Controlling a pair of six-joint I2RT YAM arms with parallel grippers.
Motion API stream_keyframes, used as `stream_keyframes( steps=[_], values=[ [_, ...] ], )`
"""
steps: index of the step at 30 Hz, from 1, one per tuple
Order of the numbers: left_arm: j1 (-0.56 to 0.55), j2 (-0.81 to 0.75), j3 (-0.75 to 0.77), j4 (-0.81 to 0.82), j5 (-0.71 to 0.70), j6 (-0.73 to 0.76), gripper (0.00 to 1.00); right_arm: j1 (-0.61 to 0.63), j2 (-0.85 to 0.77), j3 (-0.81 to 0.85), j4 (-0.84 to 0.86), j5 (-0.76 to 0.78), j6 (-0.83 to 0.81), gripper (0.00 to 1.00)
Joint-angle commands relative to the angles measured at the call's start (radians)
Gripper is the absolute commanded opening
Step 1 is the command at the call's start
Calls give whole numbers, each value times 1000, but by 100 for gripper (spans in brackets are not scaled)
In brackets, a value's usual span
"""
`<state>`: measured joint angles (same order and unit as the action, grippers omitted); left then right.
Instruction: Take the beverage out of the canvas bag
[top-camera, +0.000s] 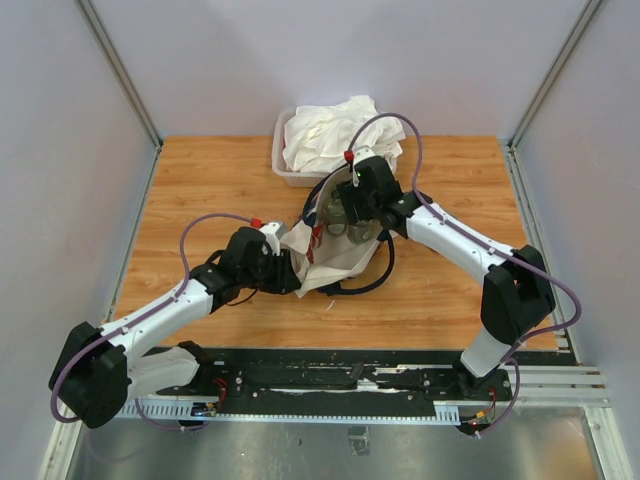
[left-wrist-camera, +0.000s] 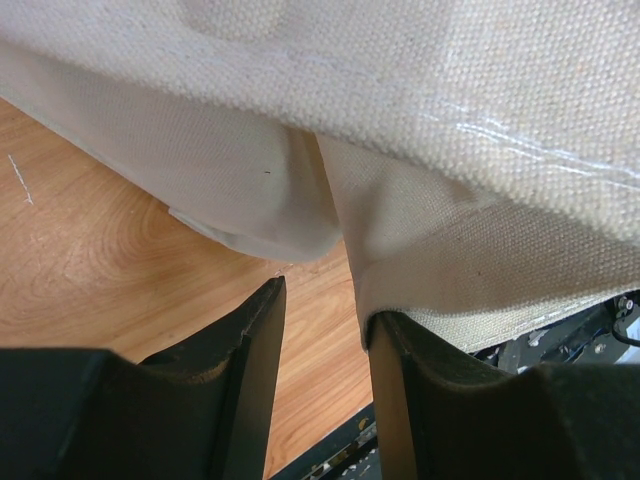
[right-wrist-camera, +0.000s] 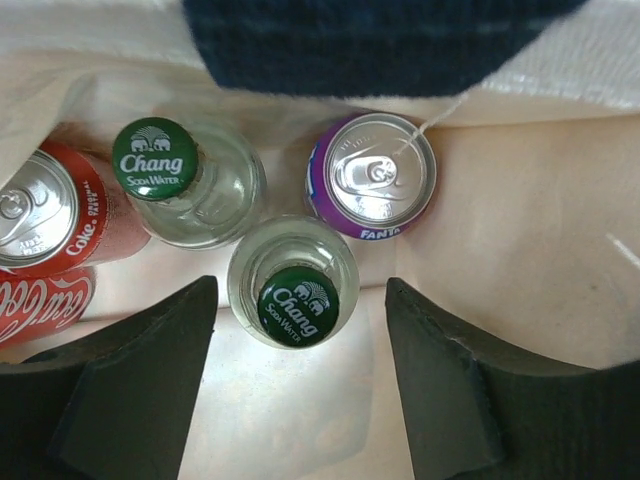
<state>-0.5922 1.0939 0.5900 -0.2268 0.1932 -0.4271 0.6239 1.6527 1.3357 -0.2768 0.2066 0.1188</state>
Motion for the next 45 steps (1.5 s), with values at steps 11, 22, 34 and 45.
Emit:
stream_keyframes(
  steps=[11, 22, 34, 45],
  values=[
    [-5, 27, -4, -43, 2, 15, 42, -50, 7, -90, 143, -51, 62, 62],
    [-4, 42, 1, -48, 6, 23, 41, -61, 15, -113, 169, -53, 75, 2],
    [-4, 55, 5, -36, 2, 31, 41, -51, -137, -42, 216, -141, -20, 1],
    [-5, 74, 18, -32, 10, 46, 41, -10, -391, -18, 293, -166, -104, 1]
  ],
)
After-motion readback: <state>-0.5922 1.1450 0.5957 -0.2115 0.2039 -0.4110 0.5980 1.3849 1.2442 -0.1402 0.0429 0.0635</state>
